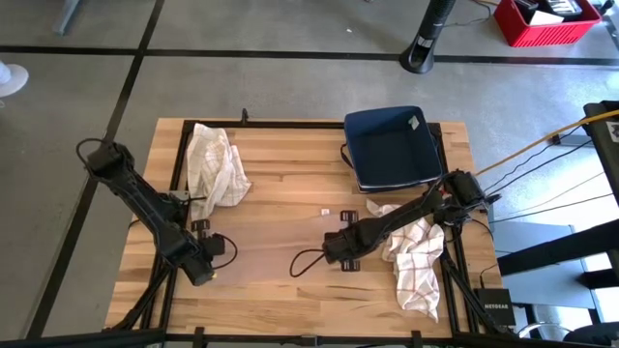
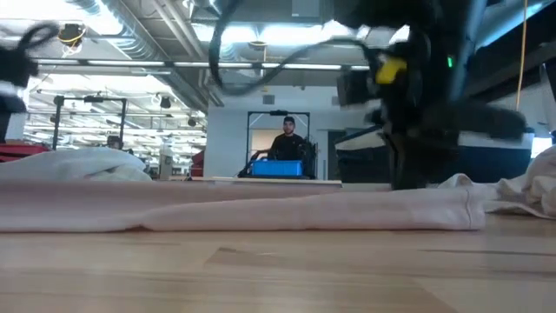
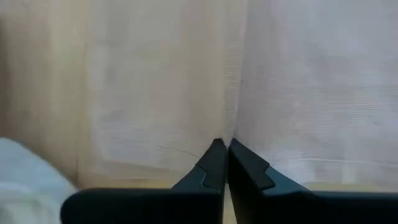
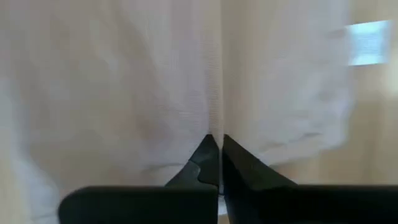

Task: Fold towel
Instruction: Fold the pink towel

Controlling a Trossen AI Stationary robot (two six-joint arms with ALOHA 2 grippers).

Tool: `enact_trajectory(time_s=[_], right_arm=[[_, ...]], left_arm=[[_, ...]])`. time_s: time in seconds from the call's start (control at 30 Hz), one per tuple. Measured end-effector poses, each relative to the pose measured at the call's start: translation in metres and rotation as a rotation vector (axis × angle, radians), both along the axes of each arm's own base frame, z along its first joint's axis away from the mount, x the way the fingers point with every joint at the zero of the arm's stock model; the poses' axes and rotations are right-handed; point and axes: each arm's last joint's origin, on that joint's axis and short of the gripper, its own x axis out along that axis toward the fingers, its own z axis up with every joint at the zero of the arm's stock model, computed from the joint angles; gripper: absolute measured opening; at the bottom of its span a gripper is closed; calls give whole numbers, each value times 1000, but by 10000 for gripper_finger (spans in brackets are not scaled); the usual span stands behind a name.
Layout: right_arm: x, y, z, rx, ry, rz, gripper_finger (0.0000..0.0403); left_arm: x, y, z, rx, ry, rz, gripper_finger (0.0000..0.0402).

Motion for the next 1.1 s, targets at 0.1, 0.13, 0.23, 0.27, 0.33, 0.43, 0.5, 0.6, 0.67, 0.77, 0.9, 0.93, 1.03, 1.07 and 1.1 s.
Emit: enact_trajectory(time_s=[0.1,0.13,0.23,0.27,0.33,0.43,0.5,0.6,0.67,0.77,0.9,0.93,1.03,1.07,1.1], right_arm=[[1,1,23,-16,-52,-5,4],[0,1,27,-28,-53,-7,4],[-3,3,41,-44,-81,-10,3],[-4,3,47,-54,-99,-18,3],[-7,2,57,-85,-113,-33,3],[-10,1,63,-131,-113,-51,2],[-12,-1,69,-158,-122,-82,2],[-16,-3,75,-184,-140,-148,2],[-18,-2,75,-194,-148,-175,2],[-18,0,76,-183,-160,-210,2],[-20,3,75,-130,-151,-249,2],[-20,4,77,-123,-153,-247,2],[-19,9,83,-97,-163,-239,2],[-18,10,86,-77,-164,-243,2],[-17,11,90,-53,-161,-250,2]], left_arm=[[0,1,15,45,13,-2,1],[1,0,21,53,4,0,1],[2,1,38,88,-15,12,1],[2,1,44,101,-24,14,1],[2,3,55,123,-48,17,1],[-1,8,66,166,-63,36,1],[-4,12,72,191,-68,59,0],[-8,16,75,217,-67,105,0],[-10,16,76,219,-79,116,0],[-9,14,76,207,-86,115,0],[-7,8,75,146,-118,105,0],[-6,6,75,134,-123,96,0],[-5,3,75,107,-135,89,0],[-5,3,76,99,-132,90,0],[-5,2,77,87,-126,92,0]])
